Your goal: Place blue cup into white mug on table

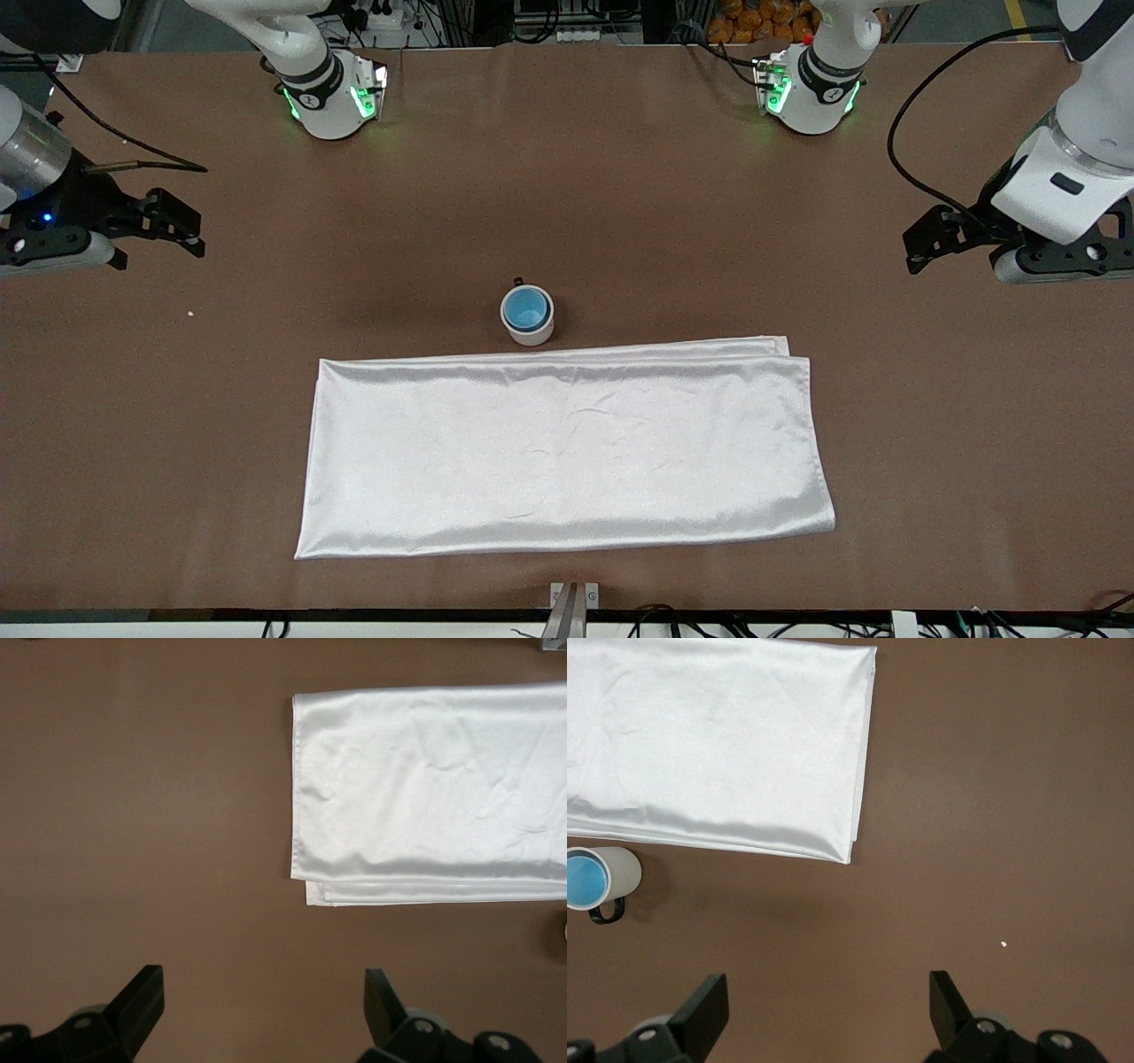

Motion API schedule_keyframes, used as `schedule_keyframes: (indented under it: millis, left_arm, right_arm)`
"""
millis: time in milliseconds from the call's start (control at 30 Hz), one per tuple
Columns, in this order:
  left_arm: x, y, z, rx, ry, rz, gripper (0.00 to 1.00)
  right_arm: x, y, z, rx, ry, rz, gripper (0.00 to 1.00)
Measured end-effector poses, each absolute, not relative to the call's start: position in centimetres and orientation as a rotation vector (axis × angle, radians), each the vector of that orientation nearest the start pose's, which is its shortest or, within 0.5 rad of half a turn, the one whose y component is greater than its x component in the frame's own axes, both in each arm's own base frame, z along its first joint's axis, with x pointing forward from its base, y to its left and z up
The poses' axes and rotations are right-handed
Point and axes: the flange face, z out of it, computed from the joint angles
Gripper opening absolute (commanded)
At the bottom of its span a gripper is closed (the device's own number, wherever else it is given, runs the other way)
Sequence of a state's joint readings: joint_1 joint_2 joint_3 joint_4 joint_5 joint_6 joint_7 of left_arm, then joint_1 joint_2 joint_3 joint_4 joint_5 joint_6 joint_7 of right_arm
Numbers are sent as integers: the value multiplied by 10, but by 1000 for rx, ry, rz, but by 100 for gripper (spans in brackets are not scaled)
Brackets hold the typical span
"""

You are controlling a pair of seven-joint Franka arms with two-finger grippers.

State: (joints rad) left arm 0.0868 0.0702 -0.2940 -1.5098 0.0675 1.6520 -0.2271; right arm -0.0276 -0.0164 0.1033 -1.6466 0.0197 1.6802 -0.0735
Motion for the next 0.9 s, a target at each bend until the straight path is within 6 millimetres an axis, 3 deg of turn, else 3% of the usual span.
schedule_keyframes:
  millis: [433,900]
  left_arm:
    - [575,-92,624,-3104,8,-125,100]
    - [574,-91,626,-3103,7,-130,100]
  right_arm:
    - [557,45,607,-3114,-230,-78,100]
    - [557,45,607,-3114,-230,-77,100]
